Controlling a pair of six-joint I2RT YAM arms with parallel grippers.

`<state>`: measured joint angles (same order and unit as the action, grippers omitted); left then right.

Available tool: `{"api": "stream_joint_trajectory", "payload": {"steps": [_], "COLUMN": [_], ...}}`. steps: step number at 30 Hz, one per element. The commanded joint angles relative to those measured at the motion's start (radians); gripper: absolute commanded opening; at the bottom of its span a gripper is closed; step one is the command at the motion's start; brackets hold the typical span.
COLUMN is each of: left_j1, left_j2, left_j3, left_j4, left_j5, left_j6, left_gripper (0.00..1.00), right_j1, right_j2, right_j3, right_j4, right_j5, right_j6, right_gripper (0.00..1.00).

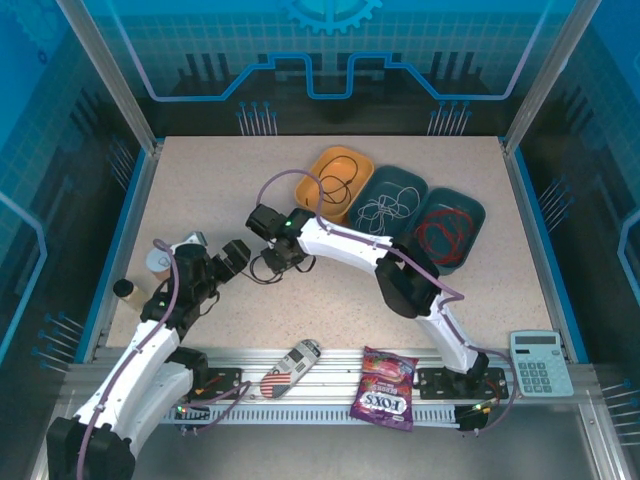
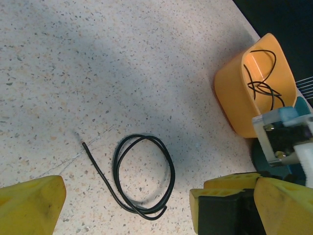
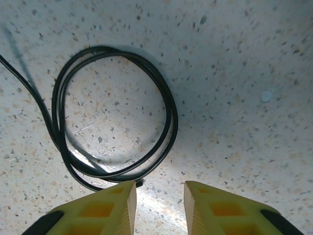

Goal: Untangle the cables

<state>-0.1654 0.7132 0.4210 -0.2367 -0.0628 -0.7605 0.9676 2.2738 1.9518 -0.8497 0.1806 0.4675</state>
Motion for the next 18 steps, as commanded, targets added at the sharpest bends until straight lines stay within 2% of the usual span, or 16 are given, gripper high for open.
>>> {"api": "stream_joint_trajectory", "payload": {"steps": [1, 18], "left_j1": [0.007, 0.008], "left_j2": [-0.012, -0.008], "left_j3": [-0.012, -0.024], "left_j4": [-0.007, 0.011], "left_j5": [-0.019, -0.013], "left_j6": [-0.014, -0.010], "left_gripper": [0.99, 0.99], "right_j1": [0.005, 0.003], "right_j2": [0.027, 0.170], "right_j3": [0.042, 0.151], "right_j4": [-0.031, -0.056], "right_j5": [-0.026, -0.036], "right_j6": [0.041, 0.069], "right_gripper": [0.32, 0.31]}}
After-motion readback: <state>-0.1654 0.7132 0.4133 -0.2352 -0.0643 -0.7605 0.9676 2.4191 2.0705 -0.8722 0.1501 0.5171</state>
